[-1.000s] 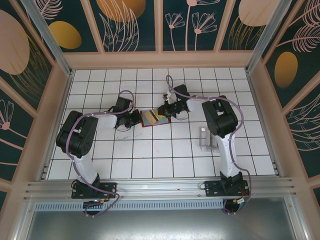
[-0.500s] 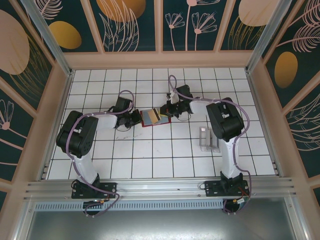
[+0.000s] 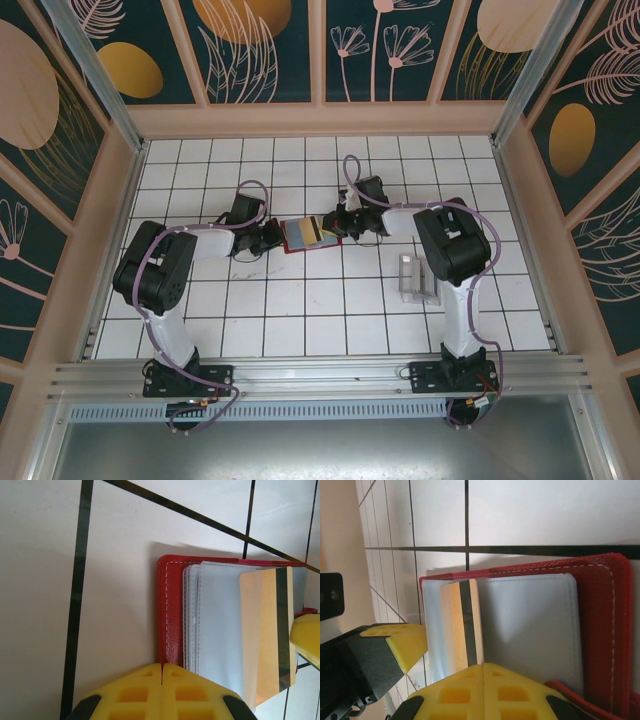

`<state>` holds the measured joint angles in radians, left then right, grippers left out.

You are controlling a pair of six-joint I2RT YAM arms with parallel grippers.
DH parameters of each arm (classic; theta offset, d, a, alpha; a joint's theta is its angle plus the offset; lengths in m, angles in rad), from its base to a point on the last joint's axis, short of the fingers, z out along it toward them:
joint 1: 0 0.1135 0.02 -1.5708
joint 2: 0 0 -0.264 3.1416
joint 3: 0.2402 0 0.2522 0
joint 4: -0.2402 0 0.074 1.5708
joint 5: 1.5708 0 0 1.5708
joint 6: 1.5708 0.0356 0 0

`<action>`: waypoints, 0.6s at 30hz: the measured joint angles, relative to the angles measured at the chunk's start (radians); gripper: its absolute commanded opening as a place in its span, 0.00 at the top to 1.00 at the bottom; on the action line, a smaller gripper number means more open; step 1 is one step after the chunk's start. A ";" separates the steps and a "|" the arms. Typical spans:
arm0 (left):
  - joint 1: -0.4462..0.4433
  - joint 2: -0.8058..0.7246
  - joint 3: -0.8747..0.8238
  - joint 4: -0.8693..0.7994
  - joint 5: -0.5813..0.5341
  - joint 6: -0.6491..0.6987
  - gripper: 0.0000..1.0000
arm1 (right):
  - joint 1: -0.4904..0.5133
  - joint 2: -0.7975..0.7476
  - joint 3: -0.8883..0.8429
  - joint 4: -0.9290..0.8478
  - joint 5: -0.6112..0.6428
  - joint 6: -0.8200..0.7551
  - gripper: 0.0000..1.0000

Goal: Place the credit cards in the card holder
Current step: Insert the credit card into the card slot.

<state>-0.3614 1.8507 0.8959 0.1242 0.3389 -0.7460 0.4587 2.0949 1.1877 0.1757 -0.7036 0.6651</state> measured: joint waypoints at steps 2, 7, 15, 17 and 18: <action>0.000 0.002 0.000 0.003 0.004 -0.001 0.99 | 0.005 -0.010 -0.013 0.012 0.013 0.005 1.00; 0.001 0.005 0.000 0.008 0.012 -0.008 0.98 | 0.016 -0.019 -0.039 0.059 0.036 0.040 1.00; 0.002 0.008 0.000 0.014 0.016 -0.018 0.99 | 0.064 -0.021 -0.083 0.143 0.062 0.130 1.00; 0.002 0.008 0.000 0.014 0.017 -0.018 0.99 | 0.074 -0.021 -0.082 0.156 0.068 0.138 1.00; 0.002 0.008 0.000 0.015 0.017 -0.018 0.99 | 0.079 -0.021 -0.082 0.159 0.072 0.138 1.00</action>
<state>-0.3599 1.8584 0.8963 0.1390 0.3557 -0.7639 0.5377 2.0743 1.1057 0.3347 -0.6315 0.8036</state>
